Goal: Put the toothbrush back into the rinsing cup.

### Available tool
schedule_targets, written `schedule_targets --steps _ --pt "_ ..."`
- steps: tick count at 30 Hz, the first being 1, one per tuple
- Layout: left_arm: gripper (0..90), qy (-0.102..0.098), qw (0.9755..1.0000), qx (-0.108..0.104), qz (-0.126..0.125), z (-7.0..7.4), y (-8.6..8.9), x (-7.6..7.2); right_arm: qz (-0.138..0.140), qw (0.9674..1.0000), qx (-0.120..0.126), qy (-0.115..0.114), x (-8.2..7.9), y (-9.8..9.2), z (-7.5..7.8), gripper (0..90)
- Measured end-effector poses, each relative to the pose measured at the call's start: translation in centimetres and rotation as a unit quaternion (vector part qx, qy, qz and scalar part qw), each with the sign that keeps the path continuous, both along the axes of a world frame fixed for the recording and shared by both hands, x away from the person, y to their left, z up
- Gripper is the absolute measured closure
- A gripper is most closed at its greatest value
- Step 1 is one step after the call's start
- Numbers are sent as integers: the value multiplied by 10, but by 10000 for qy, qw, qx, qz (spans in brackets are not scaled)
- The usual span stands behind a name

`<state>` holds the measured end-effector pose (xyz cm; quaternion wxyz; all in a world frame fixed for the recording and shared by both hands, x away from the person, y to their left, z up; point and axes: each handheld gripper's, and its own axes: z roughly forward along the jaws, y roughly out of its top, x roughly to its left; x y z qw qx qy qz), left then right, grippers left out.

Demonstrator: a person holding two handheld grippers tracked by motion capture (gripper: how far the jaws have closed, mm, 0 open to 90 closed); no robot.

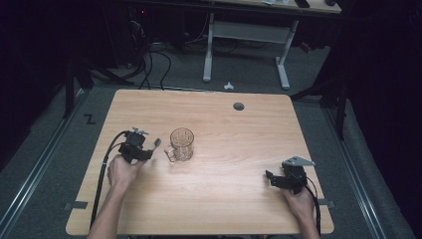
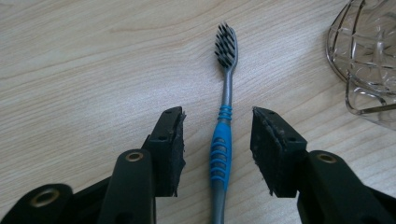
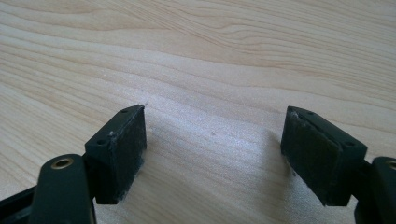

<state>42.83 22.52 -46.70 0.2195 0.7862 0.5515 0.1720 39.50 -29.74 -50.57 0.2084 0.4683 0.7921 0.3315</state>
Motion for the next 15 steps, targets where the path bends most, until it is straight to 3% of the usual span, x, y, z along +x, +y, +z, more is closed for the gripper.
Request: schedule_targets --steps 15 --pt "677 229 9997 -6 6 -9 -2 6 0 10000 0 -1 0 0 0 225"
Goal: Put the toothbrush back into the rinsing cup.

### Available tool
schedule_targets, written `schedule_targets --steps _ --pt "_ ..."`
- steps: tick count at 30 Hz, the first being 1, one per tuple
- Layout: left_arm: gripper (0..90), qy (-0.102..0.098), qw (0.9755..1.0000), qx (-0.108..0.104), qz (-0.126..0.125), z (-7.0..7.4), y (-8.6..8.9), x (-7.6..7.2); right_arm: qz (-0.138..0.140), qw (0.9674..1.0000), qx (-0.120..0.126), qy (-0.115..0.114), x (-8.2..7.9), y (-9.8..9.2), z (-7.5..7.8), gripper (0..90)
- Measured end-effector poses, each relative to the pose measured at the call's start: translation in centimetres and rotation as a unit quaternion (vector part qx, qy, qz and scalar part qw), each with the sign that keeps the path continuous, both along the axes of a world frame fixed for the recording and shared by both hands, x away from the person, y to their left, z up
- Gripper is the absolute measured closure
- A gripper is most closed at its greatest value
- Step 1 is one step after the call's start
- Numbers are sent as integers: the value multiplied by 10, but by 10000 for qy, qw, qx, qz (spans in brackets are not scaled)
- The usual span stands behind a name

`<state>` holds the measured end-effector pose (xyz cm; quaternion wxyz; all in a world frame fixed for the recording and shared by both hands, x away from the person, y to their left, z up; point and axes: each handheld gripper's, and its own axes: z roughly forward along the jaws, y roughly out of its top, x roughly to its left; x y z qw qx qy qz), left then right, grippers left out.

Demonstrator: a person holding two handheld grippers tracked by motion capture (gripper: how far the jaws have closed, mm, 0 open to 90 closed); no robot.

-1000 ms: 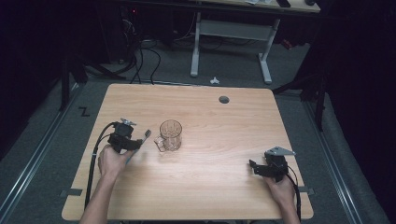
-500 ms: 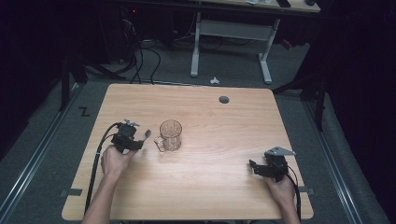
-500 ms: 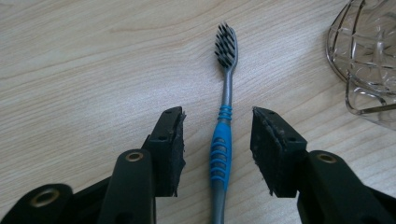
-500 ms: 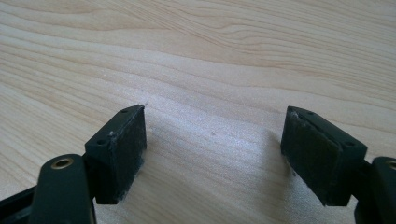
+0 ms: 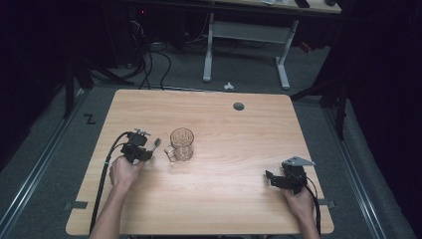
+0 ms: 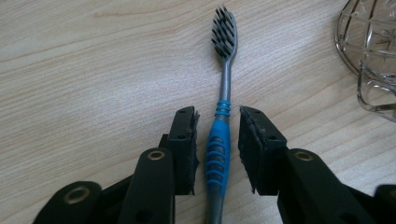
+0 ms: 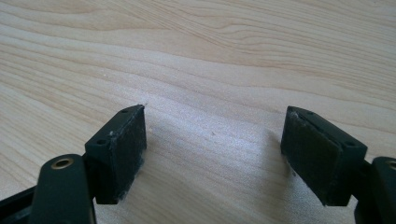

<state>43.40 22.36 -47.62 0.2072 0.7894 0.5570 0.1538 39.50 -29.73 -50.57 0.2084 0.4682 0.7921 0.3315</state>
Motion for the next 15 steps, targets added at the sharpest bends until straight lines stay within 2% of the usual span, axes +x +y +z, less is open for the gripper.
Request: schedule_targets --steps 5,11,15 --pt "706 87 9999 56 1 -3 0 1 0 10000 0 1 0 0 0 225" --pt "733 85 10000 -30 13 -4 1 3 -1 10000 1 1 0 0 0 225" --pt "752 62 10000 -5 -11 -4 0 2 1 10000 0 1 0 0 0 225"
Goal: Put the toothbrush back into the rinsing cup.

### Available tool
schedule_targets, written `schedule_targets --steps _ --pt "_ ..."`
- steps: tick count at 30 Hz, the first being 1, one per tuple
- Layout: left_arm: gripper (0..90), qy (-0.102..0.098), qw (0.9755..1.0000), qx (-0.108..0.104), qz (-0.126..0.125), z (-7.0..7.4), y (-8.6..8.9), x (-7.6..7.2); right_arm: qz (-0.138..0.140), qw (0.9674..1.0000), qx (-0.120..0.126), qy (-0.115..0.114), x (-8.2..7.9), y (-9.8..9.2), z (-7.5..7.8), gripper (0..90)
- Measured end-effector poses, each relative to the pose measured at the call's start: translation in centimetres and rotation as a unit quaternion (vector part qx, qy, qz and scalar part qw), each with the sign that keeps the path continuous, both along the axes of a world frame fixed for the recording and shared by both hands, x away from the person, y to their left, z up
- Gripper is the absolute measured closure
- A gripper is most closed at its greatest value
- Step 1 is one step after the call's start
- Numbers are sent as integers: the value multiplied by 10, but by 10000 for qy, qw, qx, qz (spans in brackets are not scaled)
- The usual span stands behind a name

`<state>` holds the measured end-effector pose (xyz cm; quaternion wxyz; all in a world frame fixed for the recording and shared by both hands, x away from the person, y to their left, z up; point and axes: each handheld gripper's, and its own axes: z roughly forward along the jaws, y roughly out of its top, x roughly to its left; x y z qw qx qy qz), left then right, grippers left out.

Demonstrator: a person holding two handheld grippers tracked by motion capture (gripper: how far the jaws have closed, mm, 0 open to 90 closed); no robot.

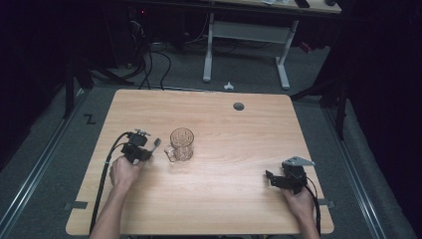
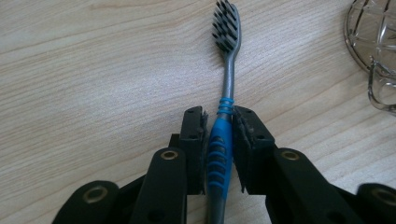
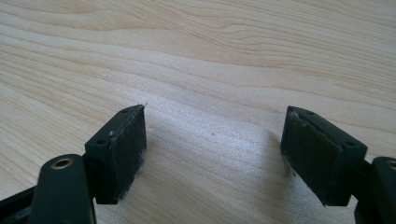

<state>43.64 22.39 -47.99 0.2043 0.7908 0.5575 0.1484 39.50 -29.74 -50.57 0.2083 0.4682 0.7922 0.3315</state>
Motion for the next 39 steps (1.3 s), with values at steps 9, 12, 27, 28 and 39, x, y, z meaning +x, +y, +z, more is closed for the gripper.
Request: schedule_targets --steps 9,12,27,28,39 --pt "785 16 10000 -32 3 0 1 1 -2 10000 0 0 0 0 0 225" --pt "787 15 10000 -59 22 0 2 1 -3 10000 1 0 0 0 0 225" --pt "792 116 9995 -258 120 1 6 3 -5 10000 0 0 0 0 0 225" --pt "792 103 9996 -232 129 1 6 3 -5 10000 -1 0 0 0 0 225" --pt "792 67 9998 -179 85 3 5 1 -8 10000 0 2 0 0 0 225"
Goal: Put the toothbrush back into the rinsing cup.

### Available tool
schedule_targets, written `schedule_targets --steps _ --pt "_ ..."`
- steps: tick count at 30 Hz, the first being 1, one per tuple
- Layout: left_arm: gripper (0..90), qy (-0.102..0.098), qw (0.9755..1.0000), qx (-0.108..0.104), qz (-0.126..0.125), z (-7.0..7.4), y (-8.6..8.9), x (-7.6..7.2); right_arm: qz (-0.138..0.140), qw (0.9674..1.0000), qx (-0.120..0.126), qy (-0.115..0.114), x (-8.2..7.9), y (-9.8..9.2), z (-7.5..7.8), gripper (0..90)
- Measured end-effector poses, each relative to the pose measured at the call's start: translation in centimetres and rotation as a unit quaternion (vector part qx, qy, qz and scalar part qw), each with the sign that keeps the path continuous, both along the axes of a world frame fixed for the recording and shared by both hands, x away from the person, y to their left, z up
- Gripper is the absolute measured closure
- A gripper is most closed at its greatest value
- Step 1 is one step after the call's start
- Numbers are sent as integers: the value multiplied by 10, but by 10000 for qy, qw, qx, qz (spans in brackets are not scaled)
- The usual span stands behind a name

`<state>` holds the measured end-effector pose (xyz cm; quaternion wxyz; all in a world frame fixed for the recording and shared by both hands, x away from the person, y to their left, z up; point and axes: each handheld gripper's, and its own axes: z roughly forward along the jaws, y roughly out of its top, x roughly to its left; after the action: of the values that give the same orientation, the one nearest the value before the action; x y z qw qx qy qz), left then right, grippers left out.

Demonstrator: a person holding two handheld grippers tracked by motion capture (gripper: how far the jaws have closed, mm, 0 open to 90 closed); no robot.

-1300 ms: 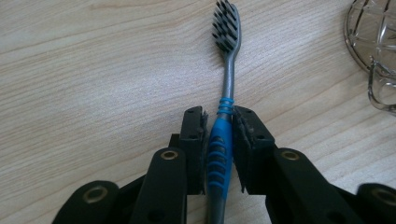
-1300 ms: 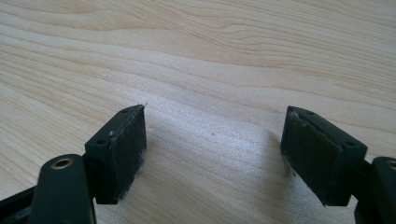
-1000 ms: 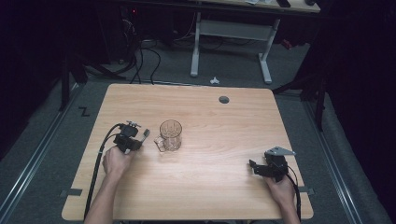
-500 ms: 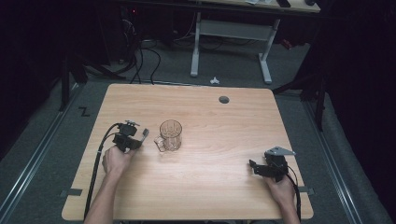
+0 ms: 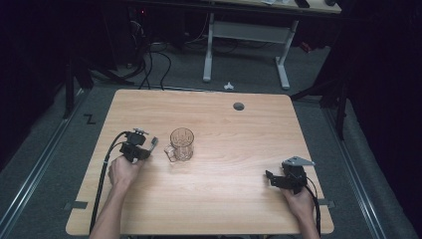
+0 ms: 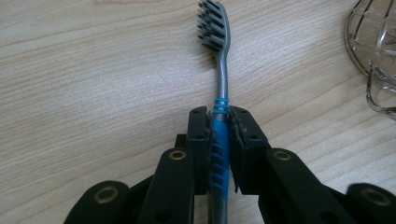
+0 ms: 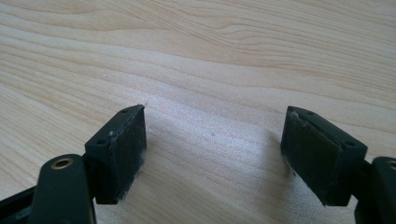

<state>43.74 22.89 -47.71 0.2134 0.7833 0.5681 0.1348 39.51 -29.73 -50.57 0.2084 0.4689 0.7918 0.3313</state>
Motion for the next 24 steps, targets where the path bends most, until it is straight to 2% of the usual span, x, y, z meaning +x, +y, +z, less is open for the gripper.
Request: schedule_targets --steps 7,11,18,24 --pt "792 -61 10000 -71 -20 4 0 -2 -6 10000 -1 -4 0 0 0 226" --pt "791 -101 9999 -91 -18 11 2 -6 -2 10000 -1 -4 0 0 0 226" --pt "791 -132 9999 -57 -10 15 3 -9 1 10000 -1 -2 0 0 0 225" --pt "790 -205 9997 -141 -19 19 3 -11 1 10000 -1 -4 0 0 0 226"
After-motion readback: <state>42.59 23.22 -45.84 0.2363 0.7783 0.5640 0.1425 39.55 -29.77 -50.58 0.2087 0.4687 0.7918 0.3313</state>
